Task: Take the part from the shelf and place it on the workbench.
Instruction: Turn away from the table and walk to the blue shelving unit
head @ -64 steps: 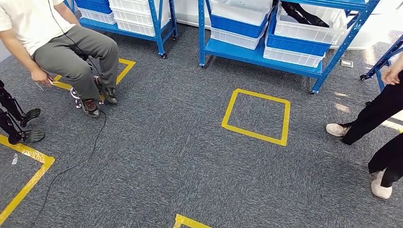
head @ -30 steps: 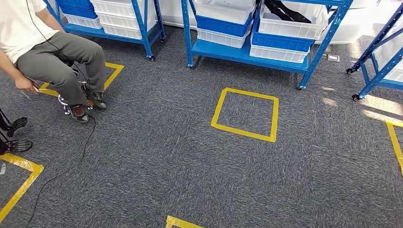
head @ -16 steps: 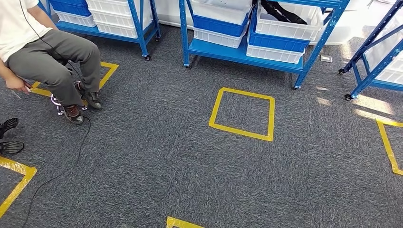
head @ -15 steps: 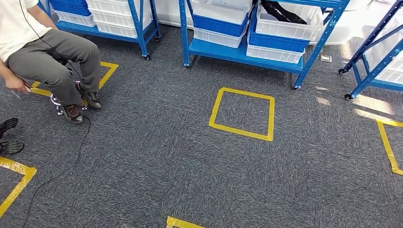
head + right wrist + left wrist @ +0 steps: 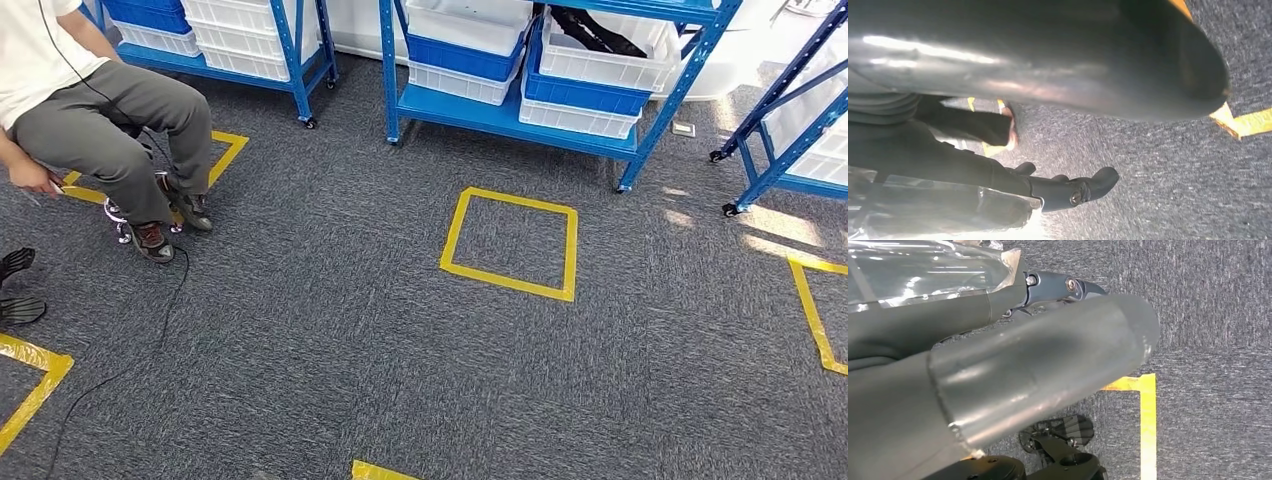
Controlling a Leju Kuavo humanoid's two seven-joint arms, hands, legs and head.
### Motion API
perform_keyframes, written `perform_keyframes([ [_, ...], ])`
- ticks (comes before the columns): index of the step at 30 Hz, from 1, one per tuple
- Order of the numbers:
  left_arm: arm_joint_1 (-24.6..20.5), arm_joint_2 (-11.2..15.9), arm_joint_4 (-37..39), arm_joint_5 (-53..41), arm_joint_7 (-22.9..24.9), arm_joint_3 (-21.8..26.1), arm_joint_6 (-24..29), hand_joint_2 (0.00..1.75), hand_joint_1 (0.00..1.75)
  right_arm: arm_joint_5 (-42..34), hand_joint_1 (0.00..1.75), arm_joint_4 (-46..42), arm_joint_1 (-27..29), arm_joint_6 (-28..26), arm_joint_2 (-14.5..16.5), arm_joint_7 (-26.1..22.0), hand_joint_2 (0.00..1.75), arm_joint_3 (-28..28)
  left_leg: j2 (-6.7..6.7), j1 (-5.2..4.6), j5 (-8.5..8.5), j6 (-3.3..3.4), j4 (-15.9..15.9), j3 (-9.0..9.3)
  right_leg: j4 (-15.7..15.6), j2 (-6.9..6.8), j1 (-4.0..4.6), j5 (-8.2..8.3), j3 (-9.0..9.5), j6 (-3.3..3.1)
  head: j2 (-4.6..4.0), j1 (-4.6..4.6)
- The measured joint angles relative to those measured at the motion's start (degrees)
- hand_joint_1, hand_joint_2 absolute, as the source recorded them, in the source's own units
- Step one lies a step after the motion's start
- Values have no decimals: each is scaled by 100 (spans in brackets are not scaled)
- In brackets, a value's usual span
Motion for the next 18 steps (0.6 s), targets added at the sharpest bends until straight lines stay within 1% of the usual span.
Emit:
perform_keyframes([
  [1, 4, -1, 0, 0, -1, 0, 0, 0, 0, -12, 0, 1, 2, 5, -3, 1, 0, -1, 1, 2, -32, -32, 1, 46, -412, -22, -2, 170, 179, 12, 0, 3],
  [2, 7, -1, 0, 0, -2, 0, 0, 0, 0, -26, 0, 2, 0, 10, -5, -1, 0, -3, 1, 0, -70, -70, 4, 88, -754, -46, 6, 247, 323, -14, 0, 1],
  [3, 5, -1, -1, -1, -4, 0, 0, 0, 0, -41, 0, 3, -3, 14, -4, -3, 0, -6, 2, -3, -112, -112, 4, 114, -970, -68, 25, 269, 420, -64, 0, 1],
  [4, 5, 1, -1, -3, -5, 0, 0, 0, 0, -57, 0, 4, 0, 16, -2, -6, 0, -9, 3, -4, -142, -157, 25, 142, -1062, -80, 41, 244, 456, -137, 0, -3],
  [5, 4, 3, -2, -8, -7, 0, 0, 0, 0, -69, 0, 5, 5, 17, 1, -8, 0, -14, 3, -2, -165, -194, 46, 171, -1074, -77, 56, 193, 483, -214, 0, -3],
  [6, 1, 5, -3, -12, -7, 0, -1, 0, 0, -79, 0, 5, 13, 17, 7, -10, 0, -19, 5, 9, -185, -228, 92, 187, -1084, -67, 44, 198, 558, -273, 0, -5],
  [7, -1, 7, -3, -16, -8, -1, -1, 0, 0, -87, 0, 6, 18, 17, 4, -9, 0, -26, 5, 21, -183, -258, 212, 176, -1100, -58, 22, 193, 640, -328, 0, -5],
  [8, -7, 8, -4, -19, -9, -1, -2, 0, 0, -91, 0, 7, 18, 17, 2, -9, 0, -35, 4, 36, -182, -287, 411, 89, -1107, -51, 7, 166, 734, -380, 0, -10],
  [9, -12, 9, -4, -19, -9, -2, -2, 0, 0, -93, 0, 7, 10, 18, 2, -8, 0, -44, 3, 55, -198, -322, 712, -87, -1115, -48, -9, 131, 821, -419, 0, -15],
  [10, -12, 9, -4, -22, -10, -4, -3, 0, 0, -95, 0, 6, 2, 21, -1, -8, 0, -54, 1, 76, -259, -361, 1071, -334, -1119, -43, -6, 85, 874, -446, 0, -17],
  [11, -5, 9, -4, -24, -9, -5, -3, 0, 0, -97, 0, 6, 1, 24, 4, -8, 0, -63, 1, 98, -392, -398, 1405, -616, -1119, -31, -5, 27, 932, -460, 0, -24],
  [12, 5, 10, -4, -26, -7, -6, -3, 0, 0, -100, 0, 6, 4, 27, 8, -8, 0, -73, 1, 121, -552, -432, 1634, -868, -1119, -15, -8, -36, 997, -457, 0, -20],
  [13, 15, 11, -4, -28, -4, -7, -3, 0, 0, -105, 0, 7, 16, 30, 12, -8, 0, -83, 2, 139, -692, -456, 1712, -1055, -1119, 4, -13, -106, 1075, -450, 0, -22],
  [14, 22, 12, -4, -28, -2, -7, -2, 0, 0, -109, 0, 8, 30, 30, 13, -8, 0, -92, 3, 153, -745, -470, 1628, -1161, -1119, 21, -21, -180, 1165, -437, 0, -22],
  [15, 25, 14, -4, -28, -1, -7, -2, 0, 0, -113, 0, 8, 39, 30, 14, -8, 0, -99, 4, 162, -642, -471, 1390, -1188, -1121, 35, -29, -260, 1262, -422, 0, -21],
  [16, 30, 17, -4, -28, 1, -7, -2, 0, 0, -115, 0, 9, 46, 30, 16, -8, 0, -104, 6, 164, -350, -456, 1057, -1175, -1128, 46, -36, -344, 1340, -403, 0, -23],
  [17, 38, 26, -2, -28, 1, -6, -2, 0, 0, -117, 0, 12, 45, 30, 25, -8, 0, -108, 4, 153, 53, -429, 734, -1152, -1132, 57, -33, -427, 1415, -377, 0, -26],
  [18, 45, 34, -1, -28, 3, -5, -5, 0, 0, -122, 0, 15, 40, 28, 35, -8, 0, -113, 3, 138, 392, -397, 489, -1122, -1158, 69, -23, -507, 1474, -343, 0, -28],
])
